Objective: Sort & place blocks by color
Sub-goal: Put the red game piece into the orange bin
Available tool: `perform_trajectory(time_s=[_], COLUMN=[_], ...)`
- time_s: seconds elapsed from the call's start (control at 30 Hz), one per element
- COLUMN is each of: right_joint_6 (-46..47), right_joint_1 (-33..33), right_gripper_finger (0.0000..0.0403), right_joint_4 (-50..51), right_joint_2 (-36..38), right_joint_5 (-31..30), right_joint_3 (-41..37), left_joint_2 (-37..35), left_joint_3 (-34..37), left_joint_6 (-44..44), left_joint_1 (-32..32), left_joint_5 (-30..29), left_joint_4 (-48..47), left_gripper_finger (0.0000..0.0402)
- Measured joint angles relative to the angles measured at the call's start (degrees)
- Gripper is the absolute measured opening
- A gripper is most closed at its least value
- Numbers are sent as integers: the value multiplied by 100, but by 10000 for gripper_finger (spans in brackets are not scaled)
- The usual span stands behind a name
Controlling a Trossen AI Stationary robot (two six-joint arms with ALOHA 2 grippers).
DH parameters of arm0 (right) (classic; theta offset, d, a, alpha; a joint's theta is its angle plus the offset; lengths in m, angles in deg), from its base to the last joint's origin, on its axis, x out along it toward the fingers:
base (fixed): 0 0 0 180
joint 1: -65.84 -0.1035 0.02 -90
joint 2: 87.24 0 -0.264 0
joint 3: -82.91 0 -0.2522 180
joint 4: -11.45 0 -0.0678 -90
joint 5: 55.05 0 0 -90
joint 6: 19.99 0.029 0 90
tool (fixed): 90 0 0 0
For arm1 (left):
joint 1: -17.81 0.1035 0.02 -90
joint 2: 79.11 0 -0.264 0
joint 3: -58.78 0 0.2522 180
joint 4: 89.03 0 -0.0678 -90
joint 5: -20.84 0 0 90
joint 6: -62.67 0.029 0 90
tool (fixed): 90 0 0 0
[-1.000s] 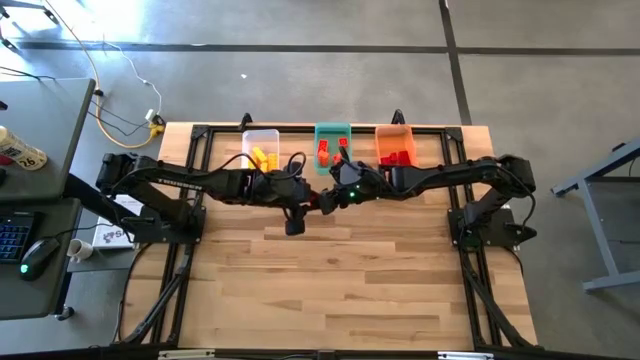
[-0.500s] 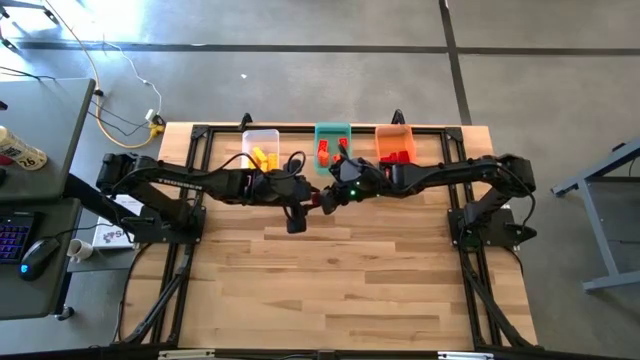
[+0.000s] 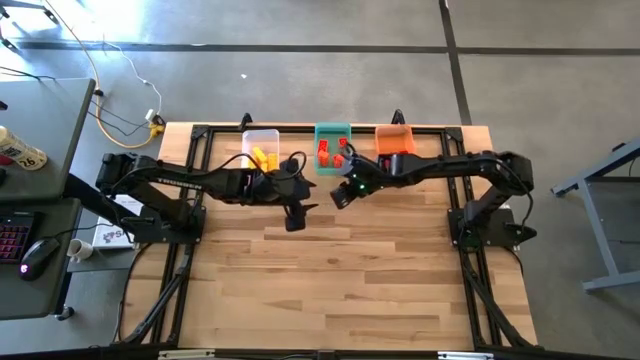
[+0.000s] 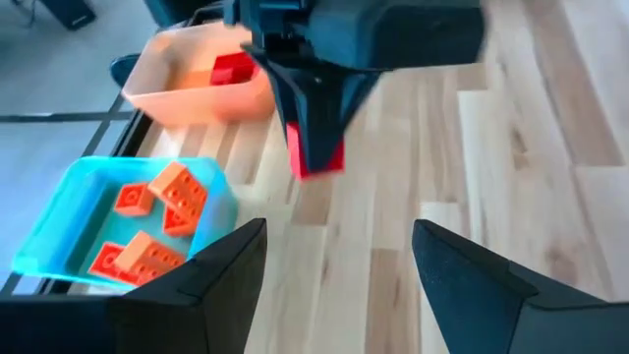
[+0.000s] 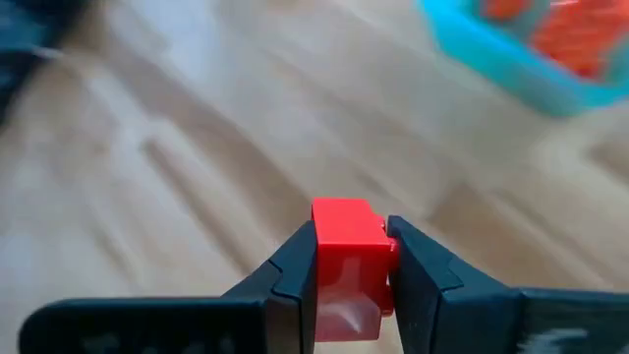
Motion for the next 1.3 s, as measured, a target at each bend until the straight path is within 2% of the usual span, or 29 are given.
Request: perform_trajectory(time_s=[0.5, 0.73, 0.9, 1.13, 1.3], right_joint_6=[-843, -1102, -1328, -1741, -2075], right_joint_1=[874, 1290, 1754, 2364, 2842], right_gripper_finger=[73, 74, 73, 73, 73], right_joint_4=[2033, 2708, 2833, 2802, 2661], right_joint_2=[32, 455, 681, 557, 301], right_joint_5=[-868, -1708, -1934, -1907, -1255], right_joint_3=[0, 0, 0, 0, -4], left_joint_2=[1, -163, -458, -1063, -1502], left_joint_3=[2, 9, 9, 9, 9], left_joint_6=[-10, 2, 1, -41, -352], left_joint_1=[195, 418, 675, 1001, 1277], left_joint_5=[-87, -349, -502, -128, 308], left_joint_4=[-94, -100, -92, -50, -61], left_gripper_finger=[243, 243, 243, 243, 243])
